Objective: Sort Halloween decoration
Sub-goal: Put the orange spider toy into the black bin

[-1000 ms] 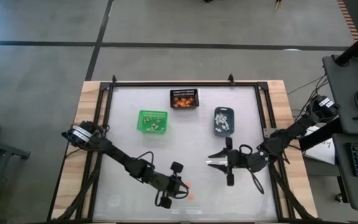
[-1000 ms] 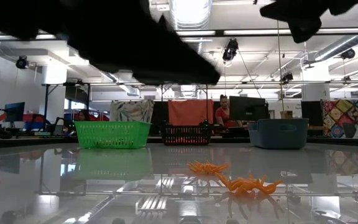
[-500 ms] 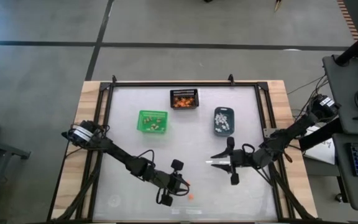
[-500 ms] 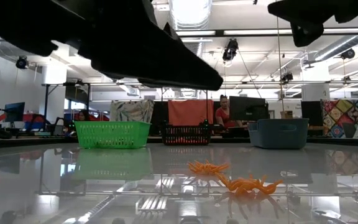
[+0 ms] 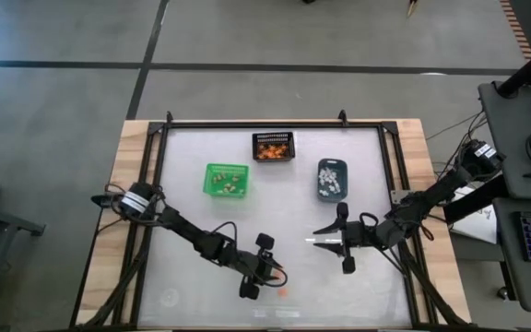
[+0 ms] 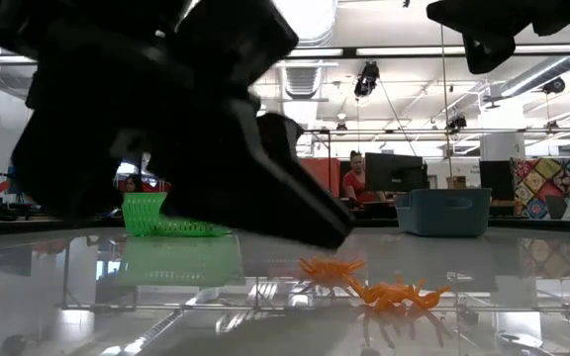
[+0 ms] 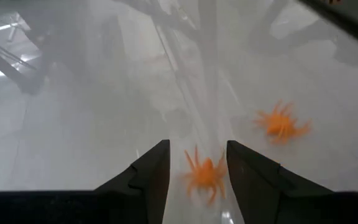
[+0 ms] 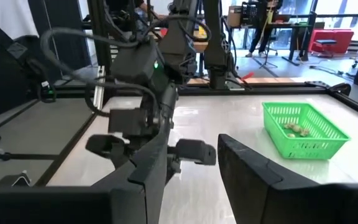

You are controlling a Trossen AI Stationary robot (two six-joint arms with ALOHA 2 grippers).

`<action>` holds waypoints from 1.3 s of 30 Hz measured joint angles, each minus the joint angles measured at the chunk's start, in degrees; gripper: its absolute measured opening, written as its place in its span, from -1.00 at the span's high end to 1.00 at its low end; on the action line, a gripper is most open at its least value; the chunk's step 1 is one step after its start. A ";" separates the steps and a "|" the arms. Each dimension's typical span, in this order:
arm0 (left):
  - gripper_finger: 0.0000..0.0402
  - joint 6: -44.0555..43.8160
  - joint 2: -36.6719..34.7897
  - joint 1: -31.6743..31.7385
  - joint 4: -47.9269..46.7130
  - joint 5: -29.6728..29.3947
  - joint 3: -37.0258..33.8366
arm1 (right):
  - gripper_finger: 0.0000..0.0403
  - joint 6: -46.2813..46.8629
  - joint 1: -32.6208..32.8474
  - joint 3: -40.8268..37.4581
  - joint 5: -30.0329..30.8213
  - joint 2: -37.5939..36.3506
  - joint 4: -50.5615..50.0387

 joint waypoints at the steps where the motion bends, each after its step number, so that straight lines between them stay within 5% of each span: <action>1: 0.29 -0.06 0.53 0.00 0.00 0.00 0.02 | 0.33 0.20 0.00 0.00 0.00 0.00 -0.01; 13: 0.30 -0.43 2.34 0.09 0.28 0.20 0.11 | 0.34 0.55 0.00 0.00 0.09 0.00 -0.19; 27: 0.70 -0.43 2.34 0.09 0.15 0.35 0.04 | 0.35 0.64 0.00 0.00 0.15 0.00 -0.21; 39: 0.76 -0.43 1.96 0.11 -0.11 0.19 0.02 | 0.34 1.14 0.00 0.00 0.15 0.00 -0.21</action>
